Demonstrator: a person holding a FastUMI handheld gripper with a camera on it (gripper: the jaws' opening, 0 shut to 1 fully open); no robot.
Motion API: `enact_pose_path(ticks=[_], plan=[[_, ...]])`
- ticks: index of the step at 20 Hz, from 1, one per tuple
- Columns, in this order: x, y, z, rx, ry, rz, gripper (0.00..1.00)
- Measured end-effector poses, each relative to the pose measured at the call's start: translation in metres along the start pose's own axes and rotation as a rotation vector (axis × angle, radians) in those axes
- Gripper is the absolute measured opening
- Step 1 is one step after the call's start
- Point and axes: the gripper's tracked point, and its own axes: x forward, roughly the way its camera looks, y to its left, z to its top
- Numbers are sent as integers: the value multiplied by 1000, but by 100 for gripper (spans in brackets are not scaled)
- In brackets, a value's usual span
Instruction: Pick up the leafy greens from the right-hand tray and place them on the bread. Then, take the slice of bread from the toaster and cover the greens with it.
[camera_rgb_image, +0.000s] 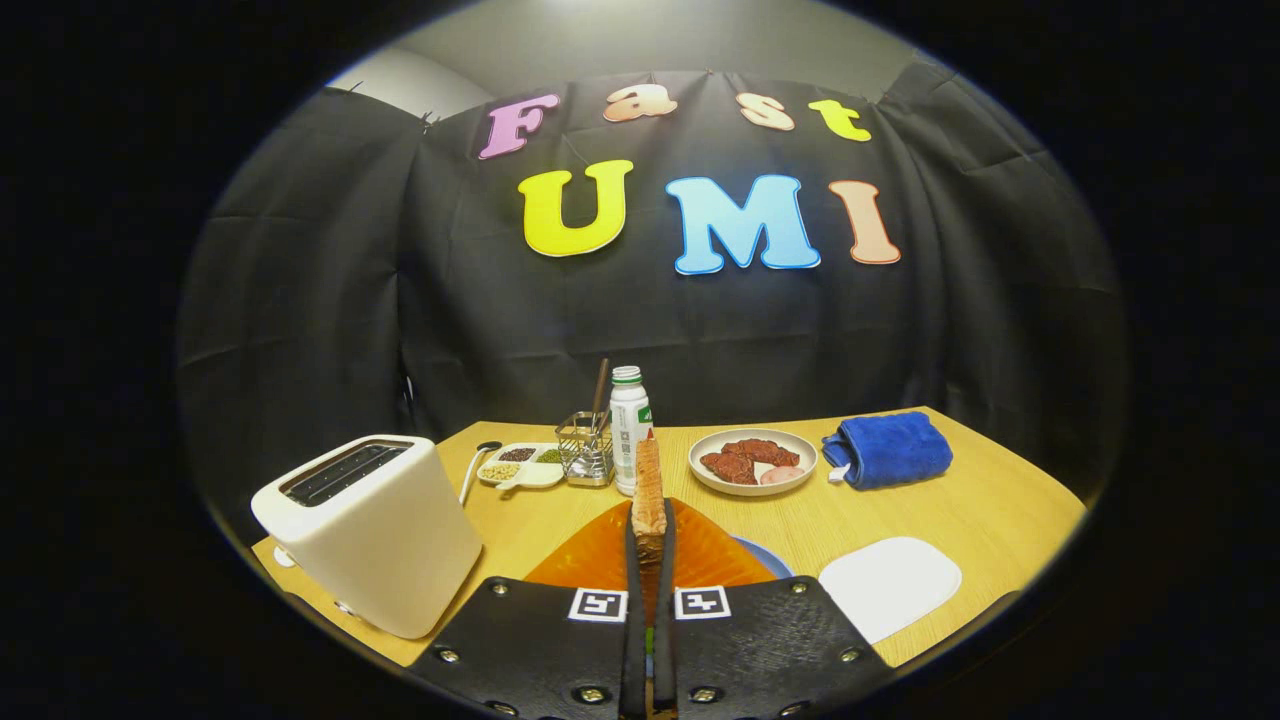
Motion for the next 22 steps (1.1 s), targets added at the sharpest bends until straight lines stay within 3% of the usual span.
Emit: enact_pose_path(ticks=[14, 22], plan=[[6, 19, -37, 41, 71, 52, 3], [8, 4, -45, 59, 102, 22, 5]])
